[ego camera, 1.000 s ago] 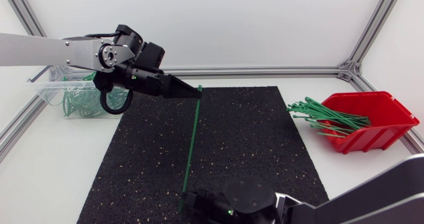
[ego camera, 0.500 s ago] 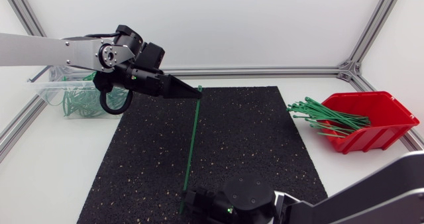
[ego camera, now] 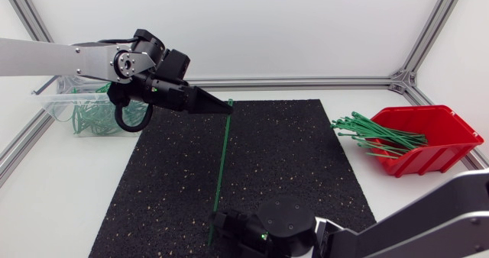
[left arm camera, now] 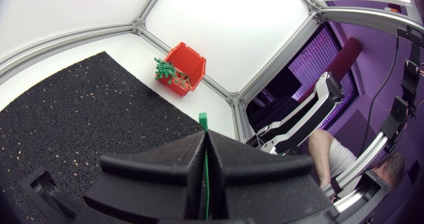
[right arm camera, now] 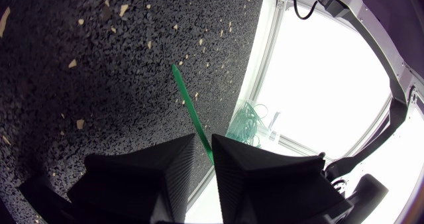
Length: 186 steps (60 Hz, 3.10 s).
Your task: Take a green cable tie from the red box, thread the tail through the head to close it, then place it in the transparent bin on the left.
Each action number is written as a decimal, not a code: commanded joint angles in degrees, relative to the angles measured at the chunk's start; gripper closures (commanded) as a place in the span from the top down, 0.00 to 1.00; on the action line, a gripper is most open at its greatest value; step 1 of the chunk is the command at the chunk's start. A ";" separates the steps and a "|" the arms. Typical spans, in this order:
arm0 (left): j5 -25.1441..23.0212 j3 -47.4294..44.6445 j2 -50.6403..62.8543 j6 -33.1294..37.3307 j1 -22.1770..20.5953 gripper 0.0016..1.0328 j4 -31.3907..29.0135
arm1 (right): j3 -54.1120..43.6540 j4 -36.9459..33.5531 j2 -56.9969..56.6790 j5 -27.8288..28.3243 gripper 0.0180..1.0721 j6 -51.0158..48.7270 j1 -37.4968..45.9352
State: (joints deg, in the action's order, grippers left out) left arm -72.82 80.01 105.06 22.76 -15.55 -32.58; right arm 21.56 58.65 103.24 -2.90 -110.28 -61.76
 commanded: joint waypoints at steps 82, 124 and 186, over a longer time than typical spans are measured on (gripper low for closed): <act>0.04 -2.31 -6.79 2.20 0.96 0.03 -1.35 | 28.62 -71.75 -20.18 6.76 0.05 57.54 4.98; 6.55 -8.29 -14.97 -0.79 -1.68 0.03 -1.52 | 44.44 -105.15 -18.78 32.34 0.05 84.88 16.41; 5.05 -31.40 -25.95 -38.85 -3.08 0.03 48.66 | 38.12 -102.77 -27.39 54.93 0.05 106.94 20.36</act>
State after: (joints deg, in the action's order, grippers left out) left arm -67.05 51.62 82.76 -8.73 -18.57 11.40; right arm 60.05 -43.31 76.18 50.37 -6.57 -42.33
